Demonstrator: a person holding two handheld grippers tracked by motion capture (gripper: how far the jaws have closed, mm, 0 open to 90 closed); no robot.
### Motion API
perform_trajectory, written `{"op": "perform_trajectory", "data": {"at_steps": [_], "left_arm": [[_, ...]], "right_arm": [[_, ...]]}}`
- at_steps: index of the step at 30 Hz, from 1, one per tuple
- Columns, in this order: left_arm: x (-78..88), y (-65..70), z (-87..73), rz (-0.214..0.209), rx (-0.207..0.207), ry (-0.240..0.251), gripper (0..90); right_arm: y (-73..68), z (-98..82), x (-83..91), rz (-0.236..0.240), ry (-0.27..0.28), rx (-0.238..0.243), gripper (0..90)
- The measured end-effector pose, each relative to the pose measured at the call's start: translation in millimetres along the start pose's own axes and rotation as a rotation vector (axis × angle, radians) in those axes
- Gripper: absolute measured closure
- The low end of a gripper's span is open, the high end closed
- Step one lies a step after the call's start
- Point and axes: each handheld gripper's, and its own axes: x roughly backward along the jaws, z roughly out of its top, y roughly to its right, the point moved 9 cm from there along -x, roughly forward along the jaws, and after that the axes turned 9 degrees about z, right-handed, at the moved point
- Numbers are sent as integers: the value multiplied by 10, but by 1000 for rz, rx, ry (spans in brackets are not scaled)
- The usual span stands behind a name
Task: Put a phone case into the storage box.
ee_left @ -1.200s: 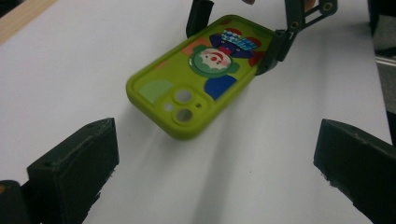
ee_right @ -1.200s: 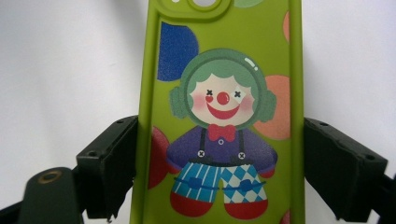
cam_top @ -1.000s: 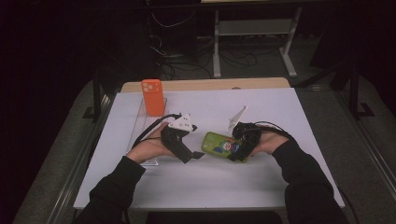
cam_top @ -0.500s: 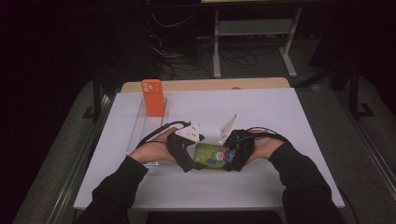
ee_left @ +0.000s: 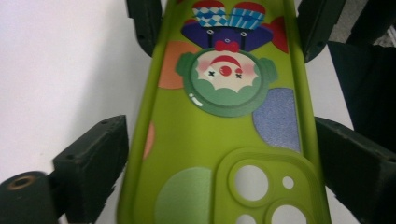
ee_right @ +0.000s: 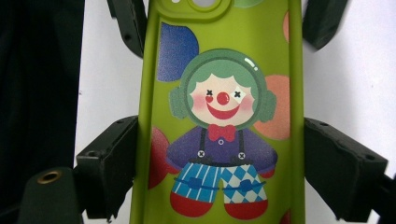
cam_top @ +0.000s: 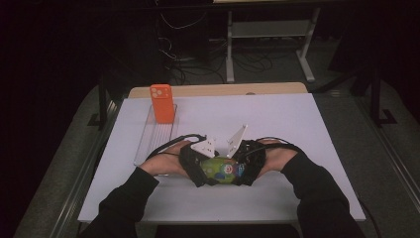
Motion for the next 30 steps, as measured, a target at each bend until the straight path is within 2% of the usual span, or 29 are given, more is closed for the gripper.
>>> {"op": "perform_trajectory", "data": {"at_steps": [9, 17, 21, 26, 28, 30], "left_arm": [[-15, 30, 2, -18, -9, -5, 125], [-17, 53, -12, -23, -16, -33, 147], [2, 56, -18, -22, -17, -32, 153], [-8, 65, -59, -23, 18, -29, 154], [10, 64, -63, -32, 41, -14, 154], [18, 52, -75, -18, 65, -11, 153]], "right_arm": [[-12, -5, 2, 5, -3, 9, 150], [-30, -12, -18, 10, -12, 15, 148], [-29, -4, -29, 4, 8, 31, 143], [-27, -35, -8, 11, 41, -4, 109], [-15, -56, 9, -1, 47, -13, 73], [-4, -82, 40, -13, 60, -32, 57]]}}
